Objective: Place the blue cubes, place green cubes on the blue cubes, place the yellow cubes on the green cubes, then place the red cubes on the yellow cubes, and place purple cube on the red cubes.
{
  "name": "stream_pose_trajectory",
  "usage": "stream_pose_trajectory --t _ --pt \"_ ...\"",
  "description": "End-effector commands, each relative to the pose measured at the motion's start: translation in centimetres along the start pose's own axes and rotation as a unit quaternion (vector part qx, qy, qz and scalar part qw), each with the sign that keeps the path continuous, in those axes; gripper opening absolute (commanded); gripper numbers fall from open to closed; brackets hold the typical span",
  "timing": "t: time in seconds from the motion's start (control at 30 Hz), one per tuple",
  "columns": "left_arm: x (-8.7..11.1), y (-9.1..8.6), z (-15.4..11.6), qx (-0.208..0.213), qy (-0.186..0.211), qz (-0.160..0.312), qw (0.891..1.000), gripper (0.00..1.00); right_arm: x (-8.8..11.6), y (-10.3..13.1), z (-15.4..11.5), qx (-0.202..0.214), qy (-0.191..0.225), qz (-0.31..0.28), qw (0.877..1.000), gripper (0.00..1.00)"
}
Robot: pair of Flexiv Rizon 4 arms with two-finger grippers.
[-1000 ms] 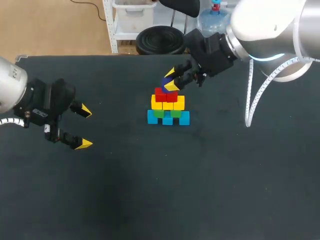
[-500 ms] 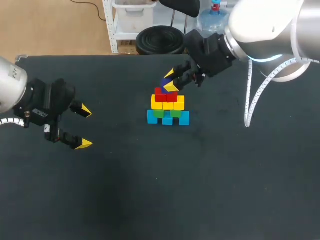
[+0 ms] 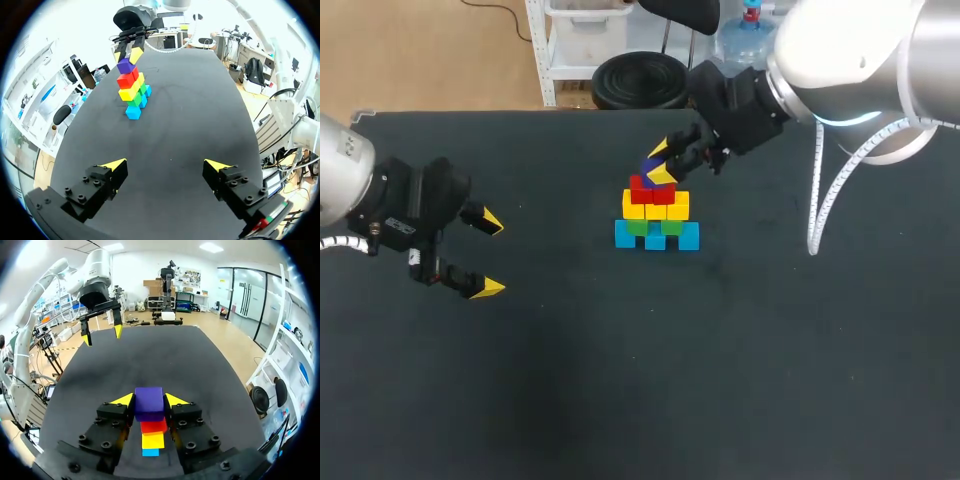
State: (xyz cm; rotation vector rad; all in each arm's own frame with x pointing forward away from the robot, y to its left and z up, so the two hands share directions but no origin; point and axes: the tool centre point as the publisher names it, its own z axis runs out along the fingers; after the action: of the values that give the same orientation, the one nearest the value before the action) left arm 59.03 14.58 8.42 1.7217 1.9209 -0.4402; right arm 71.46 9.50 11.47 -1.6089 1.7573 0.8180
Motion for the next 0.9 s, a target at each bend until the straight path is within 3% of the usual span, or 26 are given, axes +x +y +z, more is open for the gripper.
stream_pose_trajectory --t 0.03,0.3,0.9 --pt "0.15 0.08 0.08 0.0 -0.003 0.002 1.0 1.0 -0.05 -0.18 0.04 -0.001 0.0 0.0 1.0 0.0" --pt "0.15 0.08 0.08 0.0 -0.003 0.002 1.0 1.0 -0.1 -0.29 -0.01 0.001 0.0 0.0 1.0 0.24" --pt "0.15 0.08 0.08 0.0 -0.003 0.002 1.0 1.0 0.05 -0.37 0.04 0.001 0.0 0.004 1.0 0.36"
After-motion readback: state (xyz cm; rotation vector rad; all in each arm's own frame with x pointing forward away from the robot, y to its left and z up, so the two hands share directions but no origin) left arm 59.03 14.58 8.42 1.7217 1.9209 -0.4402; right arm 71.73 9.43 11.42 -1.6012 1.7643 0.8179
